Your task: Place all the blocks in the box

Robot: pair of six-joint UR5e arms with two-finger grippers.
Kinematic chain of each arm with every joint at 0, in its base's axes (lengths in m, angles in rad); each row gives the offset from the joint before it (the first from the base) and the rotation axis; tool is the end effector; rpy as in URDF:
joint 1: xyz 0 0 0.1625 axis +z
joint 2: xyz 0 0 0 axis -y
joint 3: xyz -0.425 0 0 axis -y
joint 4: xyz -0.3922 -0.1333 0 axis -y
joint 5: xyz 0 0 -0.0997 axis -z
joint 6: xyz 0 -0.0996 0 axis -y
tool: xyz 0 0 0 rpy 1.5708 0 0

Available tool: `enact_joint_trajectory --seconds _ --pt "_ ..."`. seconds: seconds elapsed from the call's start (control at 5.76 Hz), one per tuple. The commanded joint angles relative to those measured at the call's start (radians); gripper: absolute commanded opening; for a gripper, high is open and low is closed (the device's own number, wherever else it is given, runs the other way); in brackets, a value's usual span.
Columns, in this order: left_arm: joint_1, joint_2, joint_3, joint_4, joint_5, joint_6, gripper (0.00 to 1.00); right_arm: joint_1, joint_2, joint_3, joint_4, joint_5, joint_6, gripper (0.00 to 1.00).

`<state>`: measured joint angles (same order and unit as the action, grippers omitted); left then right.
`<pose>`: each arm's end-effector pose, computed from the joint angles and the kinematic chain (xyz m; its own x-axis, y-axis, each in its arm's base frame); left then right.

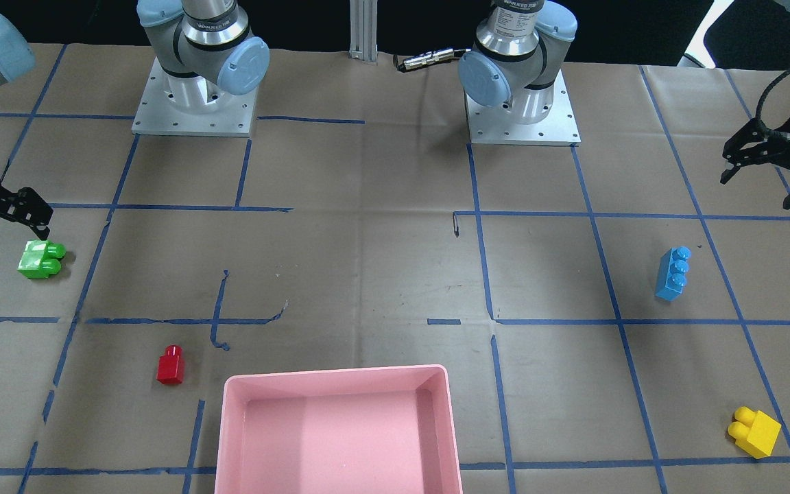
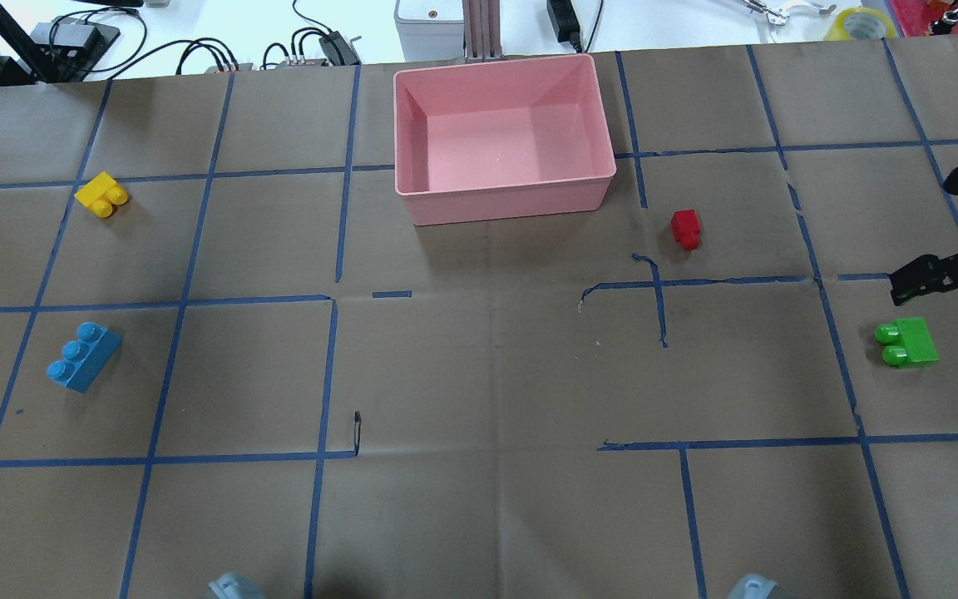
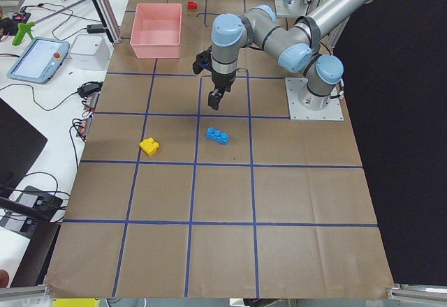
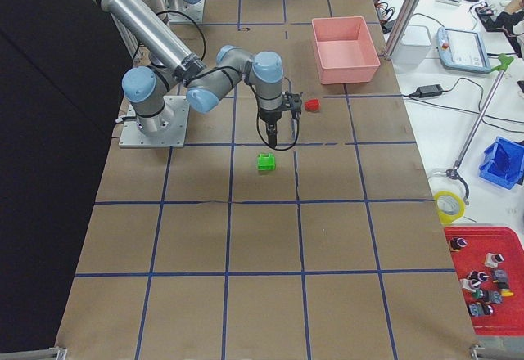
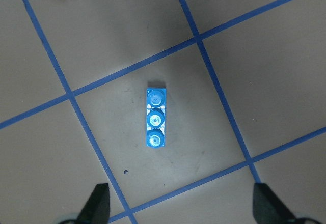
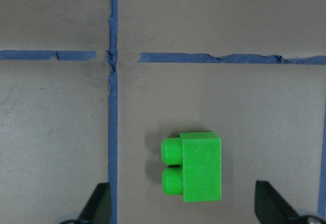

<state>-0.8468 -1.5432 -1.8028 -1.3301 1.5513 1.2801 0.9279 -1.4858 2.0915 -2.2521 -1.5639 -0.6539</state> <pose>0.2137 -0.4459 0.4118 -0.8490 0.5276 -0.0292 0.5283 0.8485 -0.0291 -0.1718 -0.4529 0.2709 -0.9991 -0.0100 0.0405 -0.0125 0.9979 -0.0641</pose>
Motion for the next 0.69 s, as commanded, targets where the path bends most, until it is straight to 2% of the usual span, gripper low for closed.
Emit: enact_joint_trajectory --seconds 0.0,0.17,0.52 --pt "0.002 -0.093 -0.039 0.133 -0.007 0.03 0.99 -0.032 0.123 0.018 -0.149 0.002 -0.022 1.0" --pt "0.0 -0.154 -0.041 0.184 -0.008 0.016 0.99 -0.032 0.16 0.028 -0.211 0.001 -0.027 1.0" --pt "0.0 -0.193 -0.114 0.234 -0.01 0.018 0.98 -0.034 0.176 0.045 -0.211 -0.011 -0.029 1.0"
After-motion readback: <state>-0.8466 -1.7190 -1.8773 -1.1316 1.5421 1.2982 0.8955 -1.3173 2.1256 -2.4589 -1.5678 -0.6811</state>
